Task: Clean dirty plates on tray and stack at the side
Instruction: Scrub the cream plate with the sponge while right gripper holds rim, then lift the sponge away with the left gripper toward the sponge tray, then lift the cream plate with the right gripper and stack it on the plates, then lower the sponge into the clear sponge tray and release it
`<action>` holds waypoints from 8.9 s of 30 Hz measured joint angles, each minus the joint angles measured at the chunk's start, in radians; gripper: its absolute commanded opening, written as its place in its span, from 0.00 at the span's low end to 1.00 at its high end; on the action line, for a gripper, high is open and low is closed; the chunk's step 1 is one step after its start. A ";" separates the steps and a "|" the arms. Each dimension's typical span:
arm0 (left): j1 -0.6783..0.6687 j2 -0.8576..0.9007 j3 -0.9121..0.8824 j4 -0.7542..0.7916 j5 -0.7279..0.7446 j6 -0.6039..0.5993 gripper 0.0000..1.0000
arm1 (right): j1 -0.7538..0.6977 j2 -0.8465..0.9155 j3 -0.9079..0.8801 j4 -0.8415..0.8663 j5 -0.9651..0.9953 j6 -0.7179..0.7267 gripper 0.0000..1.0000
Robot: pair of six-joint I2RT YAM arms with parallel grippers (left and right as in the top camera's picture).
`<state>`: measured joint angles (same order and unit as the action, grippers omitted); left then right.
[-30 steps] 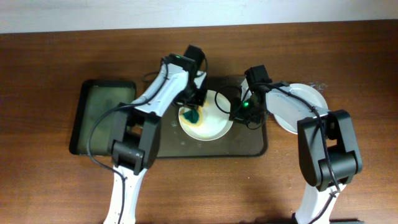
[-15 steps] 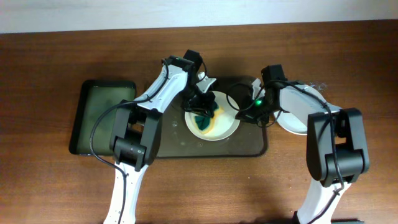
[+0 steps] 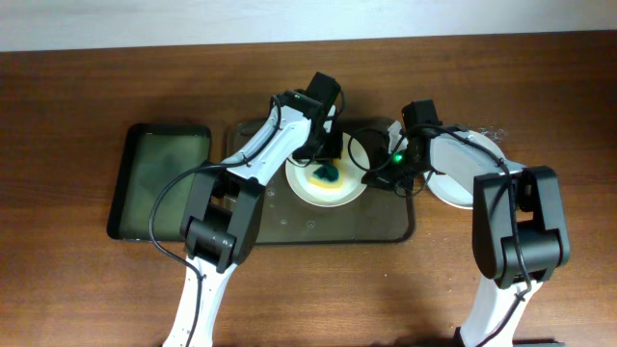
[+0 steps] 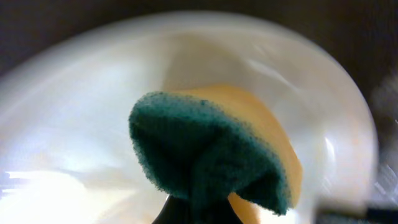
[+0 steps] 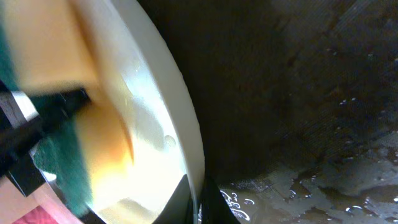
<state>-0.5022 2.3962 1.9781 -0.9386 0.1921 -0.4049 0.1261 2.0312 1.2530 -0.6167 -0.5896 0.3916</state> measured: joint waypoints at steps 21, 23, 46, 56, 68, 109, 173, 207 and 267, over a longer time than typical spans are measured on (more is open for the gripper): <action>0.060 0.029 0.066 -0.270 0.200 0.589 0.00 | 0.045 -0.001 0.009 -0.030 -0.048 -0.006 0.04; 0.056 0.029 0.066 -0.213 0.229 0.591 0.00 | 0.045 -0.001 0.009 -0.032 -0.049 -0.006 0.04; 0.076 0.028 0.075 -0.444 0.150 0.564 0.00 | 0.047 -0.006 0.013 -0.028 -0.057 -0.010 0.04; 0.052 0.031 0.071 -0.223 0.185 0.587 0.00 | 0.047 -0.006 0.013 -0.033 -0.057 -0.011 0.04; 0.043 0.027 0.075 -0.234 -0.656 -0.064 0.00 | 0.046 -0.006 0.003 -0.037 -0.023 -0.010 0.04; 0.051 0.026 0.079 -0.276 -0.212 0.071 0.00 | 0.103 0.000 0.208 -0.150 0.195 -0.118 0.28; 0.279 0.044 0.445 -0.441 -0.293 0.130 0.00 | 0.199 0.098 0.303 0.006 0.161 -0.093 0.53; 0.328 0.045 0.523 -0.478 -0.243 0.204 0.00 | 0.586 -0.237 0.327 -0.515 1.489 0.048 0.04; 0.606 0.049 0.284 -0.565 -0.331 0.428 0.00 | -0.417 -0.333 0.211 -0.470 0.441 -0.155 0.88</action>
<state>0.1040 2.4454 2.2620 -1.5036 -0.1390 0.0235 -0.2909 1.6978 1.4643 -1.0863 -0.1490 0.2363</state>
